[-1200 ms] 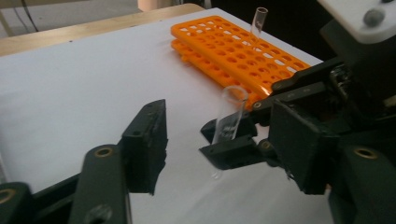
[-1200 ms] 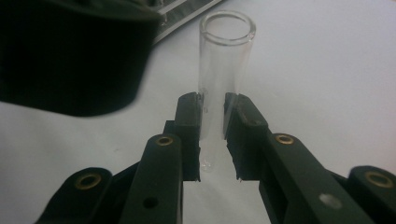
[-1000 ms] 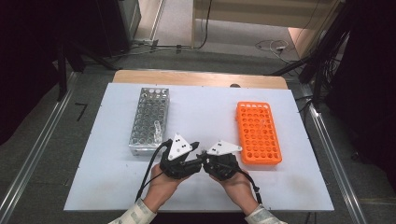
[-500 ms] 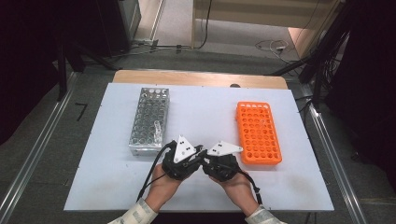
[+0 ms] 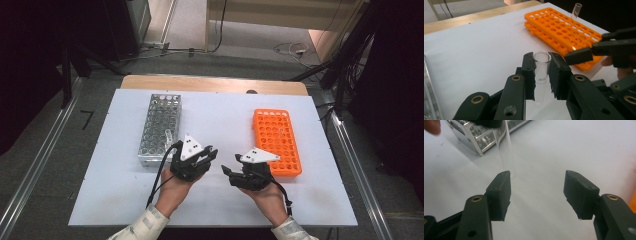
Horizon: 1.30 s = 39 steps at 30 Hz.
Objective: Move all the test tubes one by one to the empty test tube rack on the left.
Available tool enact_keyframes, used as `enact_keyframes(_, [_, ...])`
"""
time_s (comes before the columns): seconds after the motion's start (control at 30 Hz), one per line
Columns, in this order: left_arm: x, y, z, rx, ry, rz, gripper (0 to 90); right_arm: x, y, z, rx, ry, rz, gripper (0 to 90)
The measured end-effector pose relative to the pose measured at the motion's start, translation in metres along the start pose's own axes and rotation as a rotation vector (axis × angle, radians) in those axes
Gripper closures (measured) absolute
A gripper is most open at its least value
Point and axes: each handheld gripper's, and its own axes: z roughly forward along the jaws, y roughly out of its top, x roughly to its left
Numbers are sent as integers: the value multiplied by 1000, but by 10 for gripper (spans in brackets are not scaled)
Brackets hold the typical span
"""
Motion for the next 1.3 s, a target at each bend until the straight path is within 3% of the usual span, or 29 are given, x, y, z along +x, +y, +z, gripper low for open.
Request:
enact_keyframes(0.23, [21,20,2,-9,39,-42,750,-10,-2,-8,-10,-14,22,365])
enact_keyframes(0.5, [53,35,-2,-29,117,-95,750,-15,-3,-11,-15,-23,30,363])
enact_keyframes(0.87, [81,41,-13,-58,205,-125,750,-16,-3,-13,-17,-30,30,363])
enact_keyframes(1.3, [98,37,-29,-74,274,-149,750,-16,-3,-14,-22,-32,27,364])
